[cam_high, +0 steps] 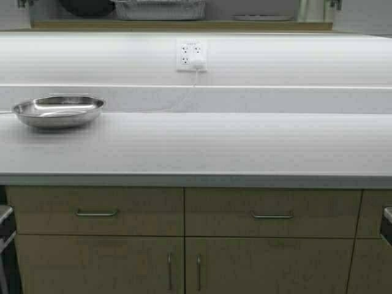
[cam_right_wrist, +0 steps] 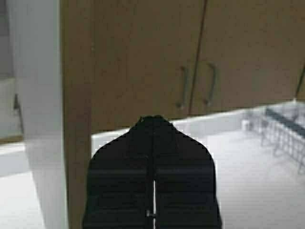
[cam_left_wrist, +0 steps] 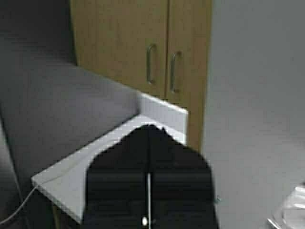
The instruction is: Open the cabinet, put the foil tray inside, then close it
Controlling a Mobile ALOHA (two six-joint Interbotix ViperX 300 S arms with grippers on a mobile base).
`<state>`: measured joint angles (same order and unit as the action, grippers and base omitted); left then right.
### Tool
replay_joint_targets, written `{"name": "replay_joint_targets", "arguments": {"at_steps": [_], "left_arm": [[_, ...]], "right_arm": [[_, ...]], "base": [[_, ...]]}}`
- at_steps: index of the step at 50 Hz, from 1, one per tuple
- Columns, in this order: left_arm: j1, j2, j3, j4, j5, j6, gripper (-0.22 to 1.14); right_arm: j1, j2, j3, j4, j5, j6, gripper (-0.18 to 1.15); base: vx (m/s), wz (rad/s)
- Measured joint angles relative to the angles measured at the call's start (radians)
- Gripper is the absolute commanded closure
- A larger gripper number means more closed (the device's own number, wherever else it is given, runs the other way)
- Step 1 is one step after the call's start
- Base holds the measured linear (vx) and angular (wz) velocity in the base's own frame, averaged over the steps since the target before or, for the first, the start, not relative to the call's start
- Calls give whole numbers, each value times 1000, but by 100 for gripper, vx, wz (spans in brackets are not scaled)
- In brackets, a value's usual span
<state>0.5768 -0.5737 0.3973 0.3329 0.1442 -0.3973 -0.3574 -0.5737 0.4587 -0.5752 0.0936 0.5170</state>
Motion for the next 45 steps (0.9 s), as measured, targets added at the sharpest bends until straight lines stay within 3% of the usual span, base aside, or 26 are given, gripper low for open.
{"name": "replay_joint_targets", "arguments": {"at_steps": [10, 25, 33, 45], "left_arm": [[43, 123, -107, -2, 37, 2, 87], [46, 405, -253, -51, -52, -74, 87], [-5, 509, -319, -75, -84, -78, 87], [-115, 520, -310, -48, -100, -63, 87]], "right_arm": [[-15, 138, -84, 32, -2, 2, 90], [-20, 272, -129, 41, 2, 5, 90], [-14, 311, -130, 61, -9, 5, 90], [32, 319, -130, 75, -9, 3, 90]], "base": [[-5, 4], [-2, 3], [0, 0], [2, -1]]}}
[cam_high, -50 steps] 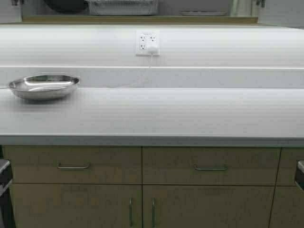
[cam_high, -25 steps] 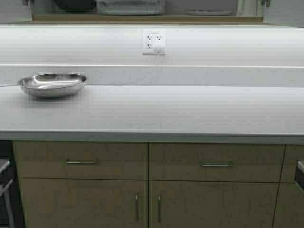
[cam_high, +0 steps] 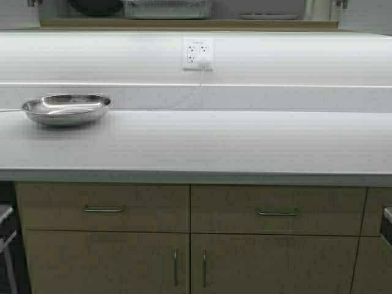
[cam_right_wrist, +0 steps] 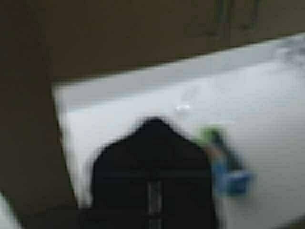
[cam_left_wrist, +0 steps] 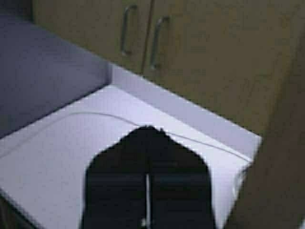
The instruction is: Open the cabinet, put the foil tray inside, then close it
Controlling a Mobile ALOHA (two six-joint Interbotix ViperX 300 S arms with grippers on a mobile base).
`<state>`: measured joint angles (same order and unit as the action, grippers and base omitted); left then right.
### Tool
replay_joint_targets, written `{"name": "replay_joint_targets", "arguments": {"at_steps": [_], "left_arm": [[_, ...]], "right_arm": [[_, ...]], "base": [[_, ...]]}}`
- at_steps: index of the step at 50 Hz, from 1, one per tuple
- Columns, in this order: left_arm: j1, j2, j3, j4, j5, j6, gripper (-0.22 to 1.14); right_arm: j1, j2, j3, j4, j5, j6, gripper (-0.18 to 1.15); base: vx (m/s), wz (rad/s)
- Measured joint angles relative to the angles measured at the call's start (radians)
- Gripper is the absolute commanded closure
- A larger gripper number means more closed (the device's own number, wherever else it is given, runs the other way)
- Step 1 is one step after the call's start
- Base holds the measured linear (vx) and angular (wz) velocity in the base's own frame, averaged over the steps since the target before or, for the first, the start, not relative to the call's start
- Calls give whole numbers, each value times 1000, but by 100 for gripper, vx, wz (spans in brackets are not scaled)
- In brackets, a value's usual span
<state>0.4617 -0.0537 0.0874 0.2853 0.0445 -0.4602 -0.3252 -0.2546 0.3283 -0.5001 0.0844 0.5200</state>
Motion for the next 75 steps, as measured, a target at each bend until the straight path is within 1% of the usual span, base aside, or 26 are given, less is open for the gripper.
{"name": "replay_joint_targets", "arguments": {"at_steps": [5, 8, 16, 18, 24, 28, 32, 35, 39, 50, 57, 60, 66, 75], "left_arm": [[-40, -31, 40, 2, -3, 0, 87], [-71, -60, 75, 3, -8, 0, 87], [-190, -169, 206, 0, -41, -5, 87], [-204, -206, 245, 0, -44, -2, 87], [-239, -344, 368, 2, -49, -5, 87], [-293, -466, 474, 5, -61, -3, 87], [-376, -571, 554, 14, -81, -2, 87], [-428, -612, 598, 26, -95, 2, 87], [-462, -621, 634, 41, -98, 3, 87], [-479, -571, 635, 55, -106, 0, 87], [-479, -500, 591, 63, -132, -3, 87], [-485, -463, 555, 64, -144, -5, 87], [-503, -364, 445, 64, -152, -6, 87], [-586, -161, 235, 64, -146, -8, 87]], "right_arm": [[41, -12, 9, -2, 2, -5, 90], [84, -23, 15, -2, 2, -6, 90], [258, -83, 34, -5, 6, -5, 90], [293, -110, 52, -5, 6, -11, 90], [367, -216, 140, -3, 9, 0, 90], [431, -285, 215, -3, 9, -2, 90], [489, -334, 290, -2, 8, 0, 90], [540, -359, 341, 0, 6, 9, 90], [594, -371, 383, 0, 5, 8, 90], [634, -374, 400, 9, 5, 9, 90], [664, -394, 405, 26, 12, 9, 90], [666, -403, 408, 26, 14, 9, 90], [673, -410, 410, 32, 21, 9, 90], [673, -411, 416, 34, 28, 9, 90]], "base": [[0, 1], [0, 1], [-1, 1], [0, 0], [1, -1], [3, 0], [3, 2], [4, 0], [4, -3], [7, 0], [10, -3], [11, -3], [9, 0], [7, 0]]}}
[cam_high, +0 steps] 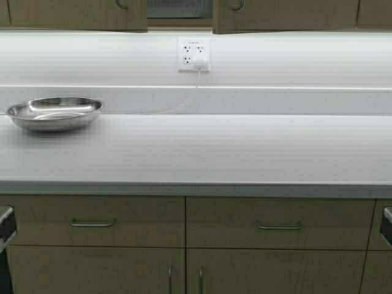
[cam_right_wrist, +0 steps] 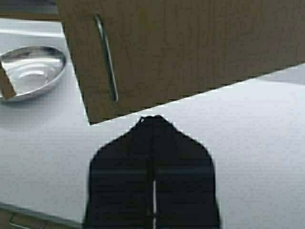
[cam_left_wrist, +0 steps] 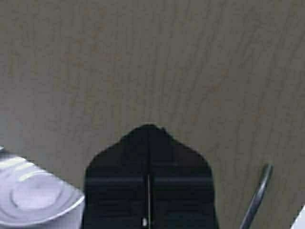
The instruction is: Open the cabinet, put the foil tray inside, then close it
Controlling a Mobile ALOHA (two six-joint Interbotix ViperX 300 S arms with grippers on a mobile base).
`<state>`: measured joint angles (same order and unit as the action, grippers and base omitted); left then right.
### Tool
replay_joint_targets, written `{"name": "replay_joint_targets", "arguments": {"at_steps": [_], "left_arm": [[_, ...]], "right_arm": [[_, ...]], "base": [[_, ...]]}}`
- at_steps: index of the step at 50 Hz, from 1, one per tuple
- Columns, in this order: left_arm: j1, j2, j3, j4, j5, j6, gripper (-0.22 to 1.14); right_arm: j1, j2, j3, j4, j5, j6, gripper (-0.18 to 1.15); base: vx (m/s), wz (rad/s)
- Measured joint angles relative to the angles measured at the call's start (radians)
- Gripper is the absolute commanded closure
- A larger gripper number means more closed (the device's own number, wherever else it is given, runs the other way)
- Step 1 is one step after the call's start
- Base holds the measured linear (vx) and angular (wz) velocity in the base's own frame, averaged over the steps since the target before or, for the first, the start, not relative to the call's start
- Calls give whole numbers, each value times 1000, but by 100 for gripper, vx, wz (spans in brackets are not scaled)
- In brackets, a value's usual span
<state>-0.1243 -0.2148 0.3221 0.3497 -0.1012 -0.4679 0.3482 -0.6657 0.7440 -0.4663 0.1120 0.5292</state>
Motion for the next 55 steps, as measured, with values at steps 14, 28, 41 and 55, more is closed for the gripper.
{"name": "replay_joint_targets", "arguments": {"at_steps": [14, 28, 41, 55], "left_arm": [[-123, 244, -290, 0, 44, 0, 87], [-138, 178, -179, 2, 55, 9, 87], [-160, 12, 3, 2, -3, 6, 87], [-201, -6, 75, 3, -9, 8, 87]], "right_arm": [[0, 2, 2, 0, 0, -2, 90], [-2, 14, -8, -2, 5, -5, 90], [0, 189, -178, -11, 0, -9, 90], [6, 433, -414, -14, 18, -14, 90]], "base": [[8, 2], [11, 4], [14, 4], [13, 3]]}}
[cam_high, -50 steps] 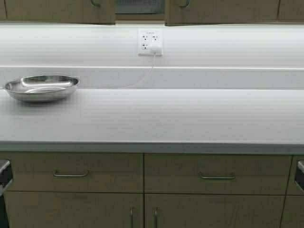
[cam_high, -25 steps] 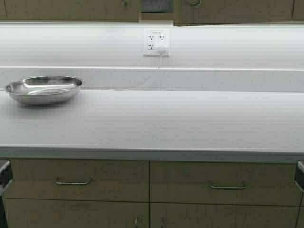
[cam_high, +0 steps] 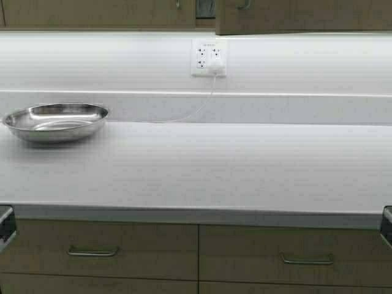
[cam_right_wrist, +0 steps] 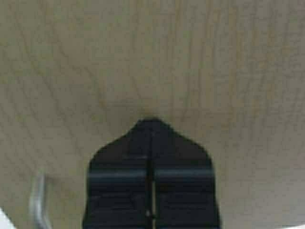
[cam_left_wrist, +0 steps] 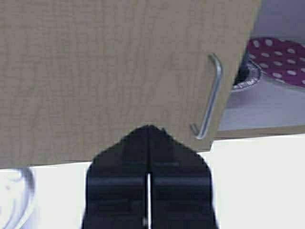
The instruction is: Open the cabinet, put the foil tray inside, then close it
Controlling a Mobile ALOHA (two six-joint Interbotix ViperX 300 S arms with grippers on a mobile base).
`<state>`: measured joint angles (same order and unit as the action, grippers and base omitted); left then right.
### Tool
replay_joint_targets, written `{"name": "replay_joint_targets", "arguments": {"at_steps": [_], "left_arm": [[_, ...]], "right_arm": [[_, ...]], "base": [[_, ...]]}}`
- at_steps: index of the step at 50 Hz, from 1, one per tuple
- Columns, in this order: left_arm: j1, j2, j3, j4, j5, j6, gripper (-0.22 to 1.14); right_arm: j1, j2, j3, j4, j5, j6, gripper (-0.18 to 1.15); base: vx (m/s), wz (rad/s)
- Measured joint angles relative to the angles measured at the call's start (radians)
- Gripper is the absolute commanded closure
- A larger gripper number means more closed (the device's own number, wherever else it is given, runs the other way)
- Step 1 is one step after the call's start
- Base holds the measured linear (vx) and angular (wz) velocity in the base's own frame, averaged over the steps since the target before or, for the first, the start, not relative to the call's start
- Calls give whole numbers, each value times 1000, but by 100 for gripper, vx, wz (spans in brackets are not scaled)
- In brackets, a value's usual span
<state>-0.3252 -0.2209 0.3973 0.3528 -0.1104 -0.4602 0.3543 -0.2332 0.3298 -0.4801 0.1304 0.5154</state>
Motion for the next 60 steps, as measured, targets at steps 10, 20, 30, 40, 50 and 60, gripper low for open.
{"name": "replay_joint_targets", "arguments": {"at_steps": [10, 20, 30, 40, 50, 60], "left_arm": [[-9, -15, 43, -2, -2, -6, 87], [-14, -32, 67, -2, -2, -8, 87], [-14, -32, 72, -2, -11, -11, 87], [-15, -32, 75, -2, -14, -9, 87], [-15, -32, 78, -2, -15, -9, 87], [-15, -32, 84, -2, -14, -9, 87]], "right_arm": [[0, 3, 14, 2, 35, 8, 90], [-5, -84, 98, 2, 35, 8, 90], [0, -138, 130, 2, 34, 3, 90], [-3, -143, 135, 0, 34, 3, 90], [-3, -143, 140, 0, 34, 5, 90], [-5, -143, 147, 0, 34, 3, 90]], "base": [[10, 3], [7, 1], [4, 1], [1, 0], [0, 0], [0, 0]]}}
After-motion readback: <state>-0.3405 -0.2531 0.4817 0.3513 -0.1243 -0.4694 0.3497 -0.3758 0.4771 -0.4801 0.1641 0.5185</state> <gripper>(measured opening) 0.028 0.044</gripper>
